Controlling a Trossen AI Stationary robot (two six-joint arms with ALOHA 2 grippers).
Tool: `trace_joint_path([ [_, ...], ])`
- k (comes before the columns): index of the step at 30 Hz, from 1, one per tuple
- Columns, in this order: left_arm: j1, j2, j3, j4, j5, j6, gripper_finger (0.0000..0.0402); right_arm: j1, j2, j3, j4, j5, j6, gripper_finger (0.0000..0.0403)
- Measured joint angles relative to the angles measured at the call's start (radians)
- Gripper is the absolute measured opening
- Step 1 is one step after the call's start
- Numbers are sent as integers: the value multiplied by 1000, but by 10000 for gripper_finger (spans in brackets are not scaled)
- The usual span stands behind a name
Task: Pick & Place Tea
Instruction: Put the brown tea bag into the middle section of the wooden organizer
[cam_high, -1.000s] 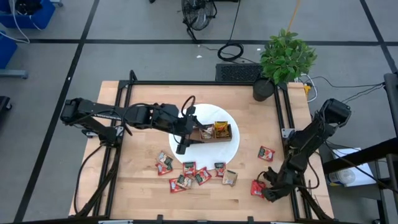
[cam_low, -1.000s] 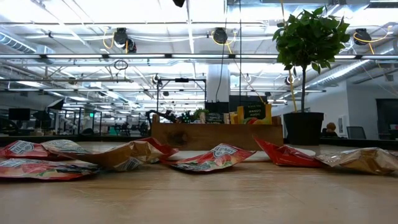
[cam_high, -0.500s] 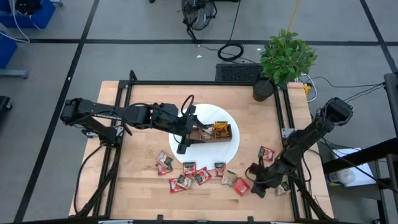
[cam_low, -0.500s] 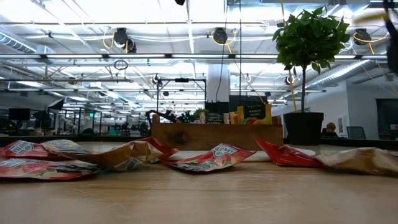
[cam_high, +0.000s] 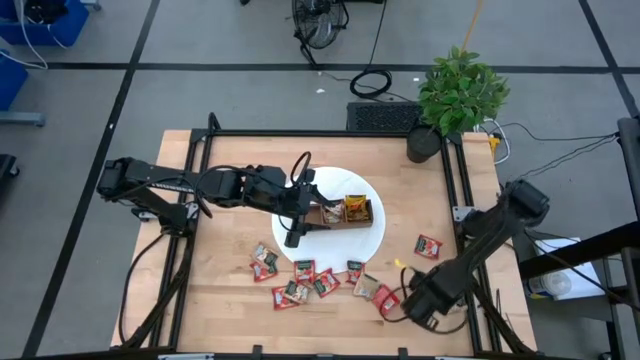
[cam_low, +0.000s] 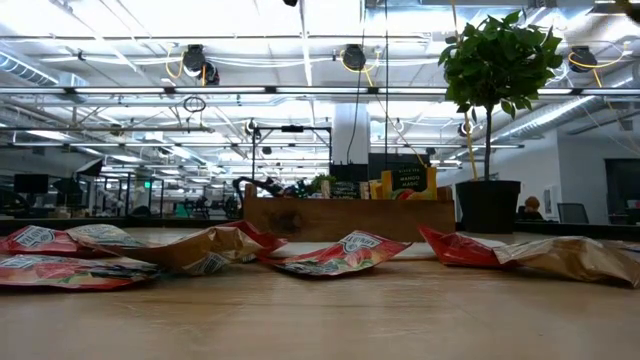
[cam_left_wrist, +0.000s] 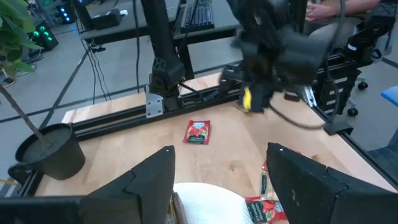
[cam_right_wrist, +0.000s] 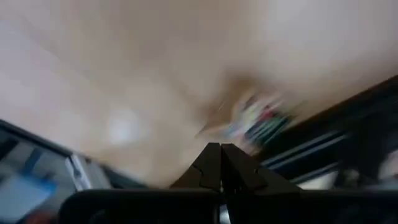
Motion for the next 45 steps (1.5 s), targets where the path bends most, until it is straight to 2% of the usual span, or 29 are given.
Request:
trace_joint_path([
  [4,0,0,0,1,0,0,253,10,94,-68,147,-173,26,0],
  [8,0,0,0,1,0,0,253,13,126,-127,298,-213,72,0],
  [12,0,0,0,1,0,0,253,13,132,-169,308,-209,71,0],
  [17,0,0,0,1,0,0,253,-6,104,-183,295,-135,2,0],
  [21,0,0,0,1,0,0,253,-23,39,-185,296,-73,24,0],
  [25,0,0,0,2,0,0,253,-25,-71,-185,310,97,25,0],
  [27,0,0,0,1,0,0,253,-26,-123,-185,282,133,73,0],
  [30,0,0,0,1,0,0,253,-16,-177,-184,173,108,170,0],
  [35,0,0,0,2,0,0,253,22,-181,-192,37,-11,260,0],
  [45,0,0,0,2,0,0,253,33,-108,-353,379,-37,283,0],
])
